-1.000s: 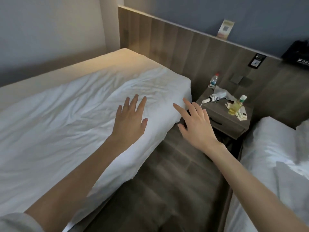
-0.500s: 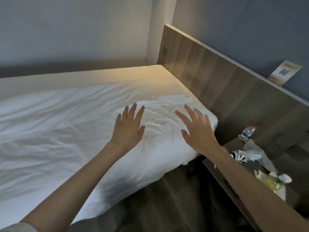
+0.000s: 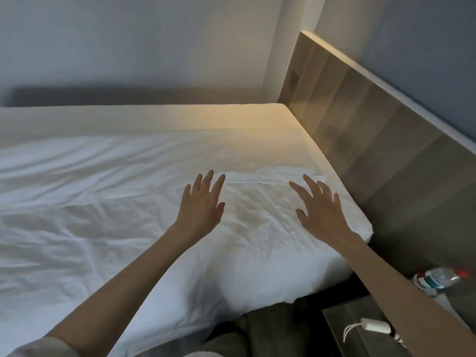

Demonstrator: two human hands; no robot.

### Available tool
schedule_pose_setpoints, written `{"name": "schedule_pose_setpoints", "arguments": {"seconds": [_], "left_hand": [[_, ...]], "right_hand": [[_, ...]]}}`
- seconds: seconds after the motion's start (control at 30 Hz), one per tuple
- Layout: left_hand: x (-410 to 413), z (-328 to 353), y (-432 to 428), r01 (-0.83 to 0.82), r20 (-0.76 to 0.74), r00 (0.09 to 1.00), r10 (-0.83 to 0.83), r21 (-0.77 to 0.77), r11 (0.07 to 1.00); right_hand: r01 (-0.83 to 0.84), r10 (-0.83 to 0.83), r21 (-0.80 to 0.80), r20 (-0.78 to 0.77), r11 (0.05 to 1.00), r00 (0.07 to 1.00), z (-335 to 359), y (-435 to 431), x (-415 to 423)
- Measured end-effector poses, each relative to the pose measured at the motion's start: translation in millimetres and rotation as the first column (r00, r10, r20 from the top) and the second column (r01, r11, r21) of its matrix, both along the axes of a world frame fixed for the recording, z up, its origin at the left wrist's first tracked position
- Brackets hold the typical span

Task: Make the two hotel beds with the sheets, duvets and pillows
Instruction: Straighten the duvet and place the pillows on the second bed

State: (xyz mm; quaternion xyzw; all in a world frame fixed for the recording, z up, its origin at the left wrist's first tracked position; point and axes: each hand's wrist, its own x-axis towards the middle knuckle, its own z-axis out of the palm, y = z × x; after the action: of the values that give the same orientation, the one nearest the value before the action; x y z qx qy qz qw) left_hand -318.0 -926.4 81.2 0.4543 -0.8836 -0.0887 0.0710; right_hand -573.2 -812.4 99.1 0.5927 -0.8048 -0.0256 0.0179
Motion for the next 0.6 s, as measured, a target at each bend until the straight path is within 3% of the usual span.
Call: {"name": "schedule_pose_setpoints", "arguments": {"seconds": [0.33, 0.6], "left_hand": [[-113, -38, -97, -0.041, 0.07, 0.997, 0.035, 0.085, 0.996], [-163, -101, -167, -0.165, 0.087, 0.984, 0.153, 0.152, 0.974]], "right_hand": [[0.05, -0.057, 0.154, 0.037, 0.987, 0.998, -35, -85, -135], [0.022, -0.062, 0.279, 0.138, 0.96, 0.989, -103, -194, -218]]}}
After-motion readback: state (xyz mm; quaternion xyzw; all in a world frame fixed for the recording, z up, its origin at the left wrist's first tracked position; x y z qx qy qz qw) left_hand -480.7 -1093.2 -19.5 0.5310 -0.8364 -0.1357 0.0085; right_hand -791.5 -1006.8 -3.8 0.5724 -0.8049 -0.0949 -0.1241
